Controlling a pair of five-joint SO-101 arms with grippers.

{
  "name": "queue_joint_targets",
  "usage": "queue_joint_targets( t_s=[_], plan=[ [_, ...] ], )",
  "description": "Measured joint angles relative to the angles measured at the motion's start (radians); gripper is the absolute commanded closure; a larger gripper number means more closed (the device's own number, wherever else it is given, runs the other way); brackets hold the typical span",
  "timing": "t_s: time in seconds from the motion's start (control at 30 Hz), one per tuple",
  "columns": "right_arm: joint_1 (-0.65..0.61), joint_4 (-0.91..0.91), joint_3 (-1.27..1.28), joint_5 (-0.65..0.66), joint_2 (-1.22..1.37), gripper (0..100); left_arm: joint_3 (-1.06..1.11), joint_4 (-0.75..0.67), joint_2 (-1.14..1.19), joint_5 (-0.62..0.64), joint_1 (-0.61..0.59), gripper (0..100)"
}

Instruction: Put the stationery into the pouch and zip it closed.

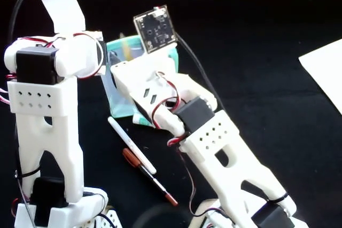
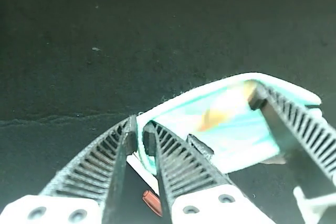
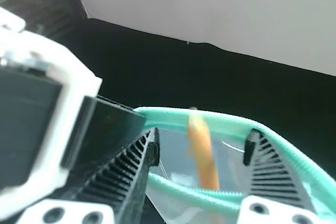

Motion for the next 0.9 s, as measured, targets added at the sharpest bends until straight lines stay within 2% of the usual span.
queue_joint_targets(
  t_s=[0.37,0.47,0.7,0.9],
  plan=[
    [0.029,0.037,-0.043,0.0,-0.028,64.5,0.0,0.0,0.0,0.003,0.002,99],
    [0.069,0.075,-0.1,-0.064,-0.048,64.5,-0.002,-0.002,0.003,0.003,0.002,99],
    [0.376,0.219,-0.319,-0.345,-0.16,64.5,0.006,0.0,0.002,0.0,-0.006,99],
    [0.66,0.319,-0.351,-0.391,-0.209,64.5,0.006,0.0,0.002,0.0,-0.006,99]
  ],
)
